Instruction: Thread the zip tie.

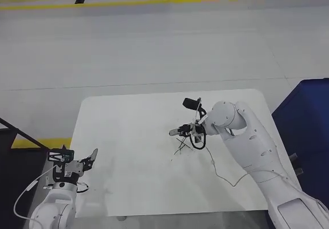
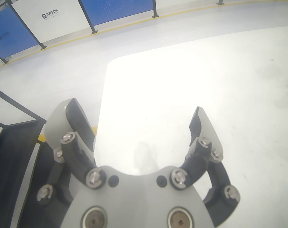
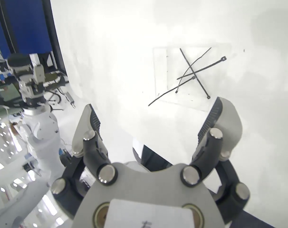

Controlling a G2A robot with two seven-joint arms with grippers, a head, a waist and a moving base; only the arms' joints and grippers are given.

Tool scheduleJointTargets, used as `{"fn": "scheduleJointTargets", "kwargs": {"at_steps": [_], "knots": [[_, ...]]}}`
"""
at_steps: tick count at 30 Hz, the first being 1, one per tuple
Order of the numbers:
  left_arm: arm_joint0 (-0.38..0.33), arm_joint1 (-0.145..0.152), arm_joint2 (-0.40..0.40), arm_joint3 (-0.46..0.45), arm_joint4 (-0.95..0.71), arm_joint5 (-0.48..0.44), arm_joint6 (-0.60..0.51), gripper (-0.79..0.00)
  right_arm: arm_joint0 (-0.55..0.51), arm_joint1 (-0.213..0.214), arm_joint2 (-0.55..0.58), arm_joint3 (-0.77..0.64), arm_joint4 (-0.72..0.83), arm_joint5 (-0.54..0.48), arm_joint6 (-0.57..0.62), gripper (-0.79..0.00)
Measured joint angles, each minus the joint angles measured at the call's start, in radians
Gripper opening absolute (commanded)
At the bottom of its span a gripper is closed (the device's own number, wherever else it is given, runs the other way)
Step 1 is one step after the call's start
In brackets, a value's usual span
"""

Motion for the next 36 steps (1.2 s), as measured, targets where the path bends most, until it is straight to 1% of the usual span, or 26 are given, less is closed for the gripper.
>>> {"fn": "scheduleJointTargets", "kwargs": {"at_steps": [2, 4, 5, 6, 7, 8, 11, 13, 16, 22, 24, 30, 36], "knots": [[0.000, 0.000, 0.000, 0.000, 0.000, 0.000, 0.000, 0.000, 0.029, -0.005, -0.022, 0.048, 0.029, 0.042, -0.021, -0.246], [0.000, 0.000, 0.000, 0.000, 0.000, 0.000, 0.000, 0.000, 0.059, -0.011, -0.052, 0.096, 0.048, 0.061, -0.038, -0.311], [0.000, 0.000, 0.000, 0.000, 0.000, 0.000, 0.000, 0.000, 0.070, -0.012, -0.066, 0.114, 0.055, 0.063, -0.041, -0.299], [0.000, 0.000, 0.000, 0.000, 0.000, 0.000, 0.000, 0.000, 0.084, -0.014, -0.084, 0.136, 0.062, 0.067, -0.045, -0.342], [0.000, 0.000, 0.000, 0.000, 0.000, 0.000, 0.000, 0.000, 0.093, -0.015, -0.098, 0.151, 0.063, 0.071, -0.050, -0.431], [0.000, 0.000, 0.000, 0.000, 0.000, 0.000, 0.000, 0.000, 0.103, -0.017, -0.113, 0.166, 0.063, 0.077, -0.055, -0.456], [0.000, 0.000, 0.000, 0.000, 0.000, 0.000, 0.000, 0.000, 0.130, -0.021, -0.158, 0.202, 0.073, 0.089, -0.067, -0.449], [0.000, 0.000, 0.000, 0.000, 0.000, 0.000, 0.000, 0.000, 0.145, -0.023, -0.188, 0.223, 0.077, 0.099, -0.077, -0.471], [0.000, 0.000, 0.000, 0.000, 0.000, 0.000, 0.000, 0.000, 0.159, -0.027, -0.228, 0.240, 0.090, 0.112, -0.090, -0.468], [0.000, 0.000, 0.000, 0.000, 0.000, 0.000, 0.000, 0.000, 0.186, -0.035, -0.303, 0.278, 0.113, 0.134, -0.112, -0.437], [0.000, 0.000, 0.000, 0.000, 0.000, 0.000, 0.000, 0.000, 0.196, -0.038, -0.328, 0.293, 0.120, 0.145, -0.123, -0.459], [0.000, 0.000, 0.000, 0.000, 0.000, 0.000, 0.000, 0.000, 0.221, -0.047, -0.387, 0.313, 0.152, 0.163, -0.141, -0.453], [0.000, 0.000, 0.000, 0.000, 0.000, 0.000, 0.000, 0.000, 0.242, -0.046, -0.411, 0.320, 0.199, 0.171, -0.149, -0.449]]}}
